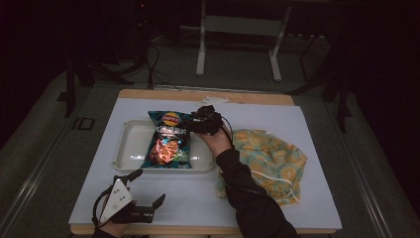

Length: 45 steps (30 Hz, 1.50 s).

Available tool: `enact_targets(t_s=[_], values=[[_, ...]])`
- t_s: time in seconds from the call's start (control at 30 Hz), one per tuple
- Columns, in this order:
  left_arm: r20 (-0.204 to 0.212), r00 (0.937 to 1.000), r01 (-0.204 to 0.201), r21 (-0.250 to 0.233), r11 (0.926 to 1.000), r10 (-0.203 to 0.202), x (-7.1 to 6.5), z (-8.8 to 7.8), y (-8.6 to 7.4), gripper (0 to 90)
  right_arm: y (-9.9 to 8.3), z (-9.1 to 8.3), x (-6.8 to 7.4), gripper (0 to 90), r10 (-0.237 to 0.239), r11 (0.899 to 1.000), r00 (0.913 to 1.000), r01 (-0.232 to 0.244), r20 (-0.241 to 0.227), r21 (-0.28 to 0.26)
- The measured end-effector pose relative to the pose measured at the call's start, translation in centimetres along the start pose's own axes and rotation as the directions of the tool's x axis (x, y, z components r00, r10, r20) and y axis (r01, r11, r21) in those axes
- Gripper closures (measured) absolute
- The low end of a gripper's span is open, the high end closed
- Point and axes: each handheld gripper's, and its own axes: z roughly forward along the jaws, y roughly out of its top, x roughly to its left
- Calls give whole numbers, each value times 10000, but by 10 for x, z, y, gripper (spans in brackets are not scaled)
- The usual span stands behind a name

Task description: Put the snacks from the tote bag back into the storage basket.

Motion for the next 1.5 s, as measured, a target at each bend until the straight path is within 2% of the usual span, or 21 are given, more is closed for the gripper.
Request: enact_targets(t_s=[0.1, 0.3, 0.37, 0.47, 0.53, 0.63, 0.77, 0.93, 1.2, 1.27, 1.5], values=[[-9, 10000, -16, 16, 10000, 16, 0, 0, 0, 11, 1, -8, 2, 371, -196, 9998, 9997, 197, -170, 75], [-36, 10000, 2, 24, 10000, -2, 0, 1, 0, 11, 2, -28, 5, 211, -164, 9997, 9985, 154, -517, -202], [-33, 10000, -10, 27, 10000, 10, 0, 1, 0, 11, 1, -35, 5, 144, -168, 9997, 9964, 153, -836, -185], [-38, 10000, -39, 45, 10000, 39, 0, 1, 0, 12, 0, -40, 6, 141, -231, 9995, 9974, 217, -684, -213], [-31, 10000, -35, 50, 10000, 35, 0, 1, 0, 11, -3, -52, 5, 150, -645, 9978, 9969, 636, -452, -197], [-19, 10000, -34, 56, 10000, 34, 0, 2, 0, 12, -7, -65, 5, 154, -845, 9961, 9964, 844, -31, -255], [-39, 10000, -55, 85, 9999, 55, 0, 2, 0, 11, -11, -79, 1, 143, -708, 9973, 9975, 709, 84, -187], [-44, 10000, -85, 112, 9999, 85, 0, 2, 0, 12, -17, -95, -5, 143, -796, 9968, 9965, 798, 273, -63], [-61, 10000, -38, 104, 9999, 39, 0, 2, 0, 12, -33, -122, -18, 144, -529, 9982, 9963, 548, 675, -258], [-70, 10000, -24, 113, 9999, 25, 0, 3, 0, 11, -36, -126, -19, 144, -473, 9985, 9965, 490, 685, -245], [-74, 10000, -50, 151, 9999, 51, 0, 3, 0, 12, -55, -155, -26, 145, -261, 9987, 9966, 293, 782, -410]])
